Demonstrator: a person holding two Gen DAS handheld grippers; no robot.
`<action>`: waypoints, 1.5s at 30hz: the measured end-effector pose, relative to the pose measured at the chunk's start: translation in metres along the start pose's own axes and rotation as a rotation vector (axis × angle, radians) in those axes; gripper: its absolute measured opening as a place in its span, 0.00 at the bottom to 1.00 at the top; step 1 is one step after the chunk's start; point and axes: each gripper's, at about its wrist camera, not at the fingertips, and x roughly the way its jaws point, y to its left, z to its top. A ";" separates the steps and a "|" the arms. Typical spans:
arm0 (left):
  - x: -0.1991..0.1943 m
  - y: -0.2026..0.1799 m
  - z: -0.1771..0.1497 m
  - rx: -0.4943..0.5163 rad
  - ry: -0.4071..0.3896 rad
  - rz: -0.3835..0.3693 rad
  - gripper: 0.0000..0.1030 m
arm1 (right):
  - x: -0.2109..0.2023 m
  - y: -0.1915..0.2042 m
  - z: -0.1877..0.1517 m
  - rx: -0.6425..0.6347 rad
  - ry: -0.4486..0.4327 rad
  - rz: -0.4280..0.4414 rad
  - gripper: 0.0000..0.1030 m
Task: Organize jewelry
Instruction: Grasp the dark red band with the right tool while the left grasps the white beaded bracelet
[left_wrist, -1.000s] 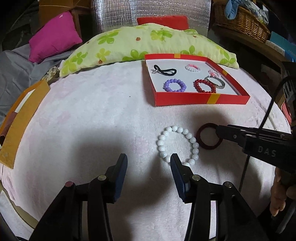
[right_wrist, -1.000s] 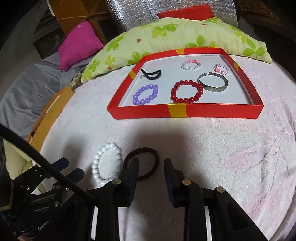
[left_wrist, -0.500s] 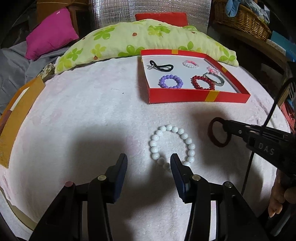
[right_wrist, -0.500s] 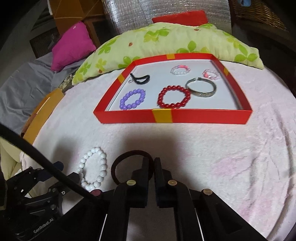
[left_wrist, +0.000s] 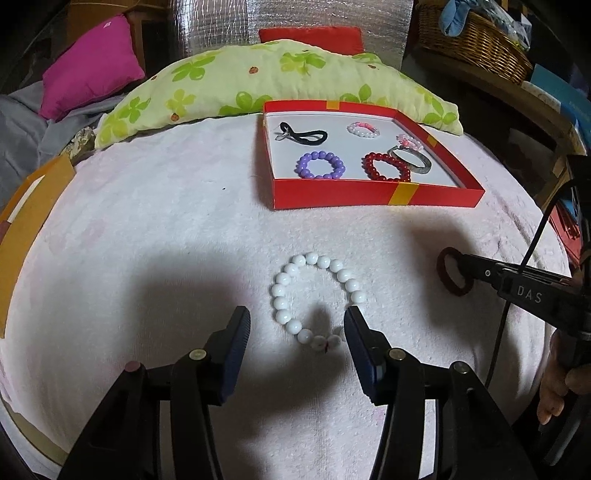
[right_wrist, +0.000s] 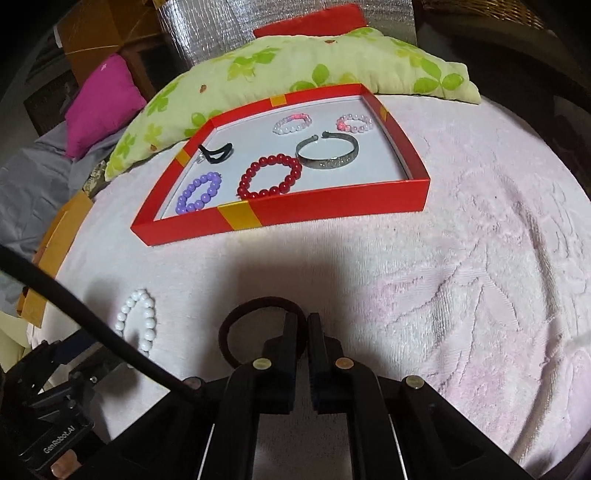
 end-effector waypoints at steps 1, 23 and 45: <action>0.000 -0.001 0.000 0.002 -0.001 -0.001 0.52 | 0.000 0.000 0.000 -0.003 -0.001 -0.002 0.06; -0.004 -0.020 0.003 0.047 -0.036 -0.012 0.64 | -0.004 -0.003 -0.005 -0.018 -0.021 0.019 0.06; 0.015 -0.007 -0.001 -0.047 0.032 -0.116 0.40 | -0.006 -0.020 -0.006 0.023 -0.012 0.018 0.05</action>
